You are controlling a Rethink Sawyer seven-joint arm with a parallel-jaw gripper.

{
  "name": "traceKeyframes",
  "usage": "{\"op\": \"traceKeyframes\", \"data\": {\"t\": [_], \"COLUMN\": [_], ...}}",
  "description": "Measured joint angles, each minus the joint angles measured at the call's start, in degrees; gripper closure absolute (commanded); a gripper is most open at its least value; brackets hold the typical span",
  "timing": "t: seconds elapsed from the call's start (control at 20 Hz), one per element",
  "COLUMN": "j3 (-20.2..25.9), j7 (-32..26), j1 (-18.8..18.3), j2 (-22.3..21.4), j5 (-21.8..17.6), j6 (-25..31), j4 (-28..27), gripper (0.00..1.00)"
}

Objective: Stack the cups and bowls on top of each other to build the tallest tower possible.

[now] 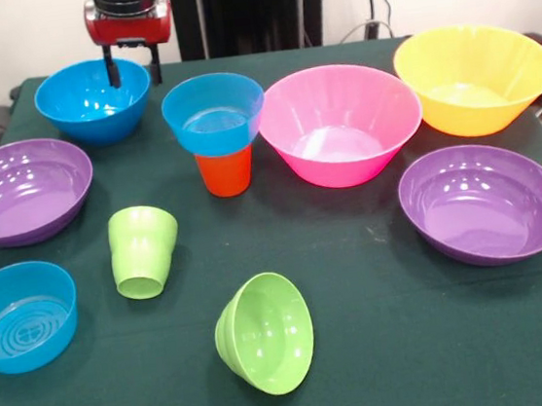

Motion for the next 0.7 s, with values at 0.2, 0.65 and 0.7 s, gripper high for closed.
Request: {"op": "traceKeyframes", "data": {"t": [0.2, 0.65, 0.7], "j3": [-2.17, -4.49, -4.62], "j7": [0.00, 0.00, 0.00], "j1": [0.01, -0.07, -0.06], "j2": [1.97, 6.32, 6.60], "j5": [-1.09, -2.55, -2.55], "j6": [-1.48, -4.47, -4.64], "j4": [-0.01, -0.01, -0.01], "gripper": [0.00, 0.00, 0.00]}}
